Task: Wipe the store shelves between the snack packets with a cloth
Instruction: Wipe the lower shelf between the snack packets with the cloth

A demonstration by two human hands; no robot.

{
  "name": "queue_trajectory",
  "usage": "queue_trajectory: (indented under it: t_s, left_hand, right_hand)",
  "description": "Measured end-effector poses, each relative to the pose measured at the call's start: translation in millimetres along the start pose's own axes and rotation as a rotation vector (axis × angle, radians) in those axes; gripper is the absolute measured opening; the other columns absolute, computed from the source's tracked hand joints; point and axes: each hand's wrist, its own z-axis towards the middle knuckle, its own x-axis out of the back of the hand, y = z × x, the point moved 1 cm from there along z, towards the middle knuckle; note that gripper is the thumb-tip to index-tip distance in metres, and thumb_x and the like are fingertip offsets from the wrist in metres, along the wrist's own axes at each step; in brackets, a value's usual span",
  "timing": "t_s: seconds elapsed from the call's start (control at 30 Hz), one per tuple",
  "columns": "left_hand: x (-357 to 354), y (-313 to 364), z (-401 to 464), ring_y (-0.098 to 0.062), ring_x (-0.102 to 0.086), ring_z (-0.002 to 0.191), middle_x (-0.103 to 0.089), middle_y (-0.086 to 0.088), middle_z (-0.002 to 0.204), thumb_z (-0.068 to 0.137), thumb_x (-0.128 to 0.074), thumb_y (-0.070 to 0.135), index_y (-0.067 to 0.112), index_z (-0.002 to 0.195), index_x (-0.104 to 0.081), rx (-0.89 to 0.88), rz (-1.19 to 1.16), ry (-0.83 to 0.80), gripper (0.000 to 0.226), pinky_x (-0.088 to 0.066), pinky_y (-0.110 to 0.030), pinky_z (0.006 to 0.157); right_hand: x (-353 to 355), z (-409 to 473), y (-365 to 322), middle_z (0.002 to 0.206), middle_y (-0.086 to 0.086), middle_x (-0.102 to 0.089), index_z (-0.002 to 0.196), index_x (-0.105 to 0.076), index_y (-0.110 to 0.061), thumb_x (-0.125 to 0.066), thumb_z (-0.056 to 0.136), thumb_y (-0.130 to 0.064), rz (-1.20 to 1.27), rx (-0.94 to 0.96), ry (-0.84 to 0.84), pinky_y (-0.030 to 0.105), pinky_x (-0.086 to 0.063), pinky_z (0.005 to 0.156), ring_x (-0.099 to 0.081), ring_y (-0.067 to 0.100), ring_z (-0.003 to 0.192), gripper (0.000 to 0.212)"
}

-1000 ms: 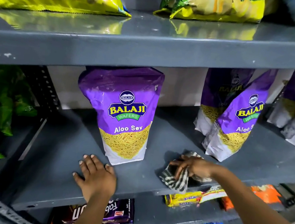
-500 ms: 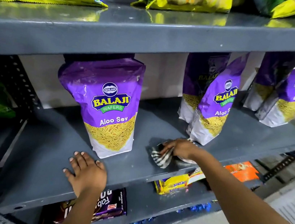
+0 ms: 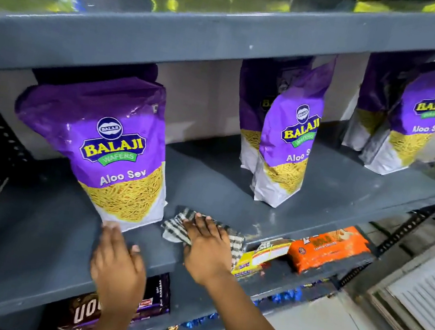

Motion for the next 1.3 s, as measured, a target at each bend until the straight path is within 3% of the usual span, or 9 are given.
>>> queue_trajectory:
  t_s: [0.2,0.27,0.5,0.67,0.83,0.9,0.97,1.2,1.3]
  left_hand:
    - [-24.5,69.0,-5.9,-0.032,-0.044,0.124,-0.049,-0.020,0.134,0.085,-0.028,0.020,-0.001,0.129,-0.044,-0.312,-0.006,-0.150,0.052,-0.030,-0.041,0.103]
    - [-30.7,85.6,6.6,-0.035,-0.042,0.127,-0.047,-0.020,0.137,0.086,-0.027,0.017,-0.003,0.130,-0.043,-0.291,-0.023,-0.182,0.050,-0.034,-0.043,0.104]
    - [-58.5,107.5,19.1,-0.029,-0.017,0.139,-0.025,-0.016,0.150,0.095,-0.032,0.014,0.001,0.140,-0.025,-0.220,0.103,-0.351,0.047,-0.011,-0.037,0.114]
    - [-58.0,109.5,15.8,-0.027,-0.017,0.139,-0.024,-0.015,0.151,0.095,-0.029,0.015,0.001,0.140,-0.023,-0.213,0.136,-0.341,0.048,-0.010,-0.036,0.114]
    - [-62.2,106.7,18.3,-0.026,-0.016,0.140,-0.023,-0.014,0.151,0.094,-0.033,0.015,0.002,0.141,-0.022,-0.221,0.141,-0.369,0.050,-0.009,-0.035,0.115]
    - [-63.1,104.5,18.0,-0.028,-0.018,0.139,-0.026,-0.016,0.150,0.092,-0.033,0.015,0.001,0.140,-0.024,-0.224,0.137,-0.386,0.051,-0.012,-0.037,0.115]
    - [-63.0,103.5,18.0,-0.035,-0.028,0.135,-0.036,-0.022,0.143,0.086,-0.026,0.018,-0.004,0.134,-0.034,-0.227,0.114,-0.372,0.053,-0.020,-0.043,0.112]
    - [-62.6,110.7,18.0,-0.045,-0.039,0.125,-0.047,-0.029,0.133,0.080,-0.028,0.022,-0.008,0.123,-0.049,-0.160,0.076,-0.371,0.056,-0.029,-0.052,0.106]
    - [-65.7,129.6,15.9,-0.044,-0.035,0.128,-0.044,-0.027,0.136,0.081,-0.026,0.028,-0.005,0.125,-0.047,-0.106,0.069,-0.360,0.059,-0.025,-0.052,0.107]
  right_hand:
    - [23.7,-9.6,49.8,0.157,0.004,-0.016,0.144,-0.018,-0.022,-0.035,0.093,-0.027,-0.059,-0.106,0.021,0.042,-0.010,0.117,-0.011,0.025,0.144,0.053]
    - [31.9,-16.5,70.0,0.156,0.004,-0.017,0.143,-0.018,-0.022,-0.034,0.094,-0.025,-0.071,-0.151,0.043,0.042,-0.012,0.117,-0.012,0.025,0.144,0.052]
    - [57.9,-47.3,131.5,0.153,0.002,-0.027,0.141,-0.027,-0.023,-0.038,0.093,-0.026,-0.101,-0.327,0.132,0.040,-0.023,0.114,-0.023,0.022,0.141,0.049]
    - [100.5,-76.5,155.3,0.122,0.024,-0.057,0.113,-0.052,0.000,-0.043,0.086,-0.006,-0.062,-0.659,0.325,0.041,-0.043,0.090,-0.053,0.038,0.112,0.030]
    - [61.1,-28.9,73.8,0.108,0.025,-0.067,0.105,-0.064,-0.001,-0.024,0.067,-0.010,-0.105,-0.207,0.370,0.037,-0.055,0.078,-0.067,0.038,0.090,0.057]
    - [43.0,-20.2,63.7,0.134,0.022,-0.052,0.123,-0.053,-0.007,-0.033,0.076,-0.009,-0.113,-0.058,0.231,0.037,-0.042,0.102,-0.052,0.033,0.121,0.052]
    - [44.1,-24.2,87.2,0.147,0.016,-0.037,0.137,-0.035,-0.012,-0.041,0.081,-0.009,-0.082,-0.109,0.092,0.038,-0.023,0.115,-0.033,0.028,0.136,0.056]
    - [108.7,-59.3,201.6,0.112,0.024,-0.063,0.113,-0.053,-0.006,-0.043,0.079,-0.005,-0.139,-0.577,0.399,0.042,-0.048,0.085,-0.060,0.040,0.099,0.035]
    - [110.7,-44.8,185.6,0.087,0.025,-0.069,0.094,-0.063,-0.002,-0.032,0.072,-0.012,-0.128,-0.431,0.455,0.040,-0.053,0.068,-0.065,0.040,0.079,0.039]
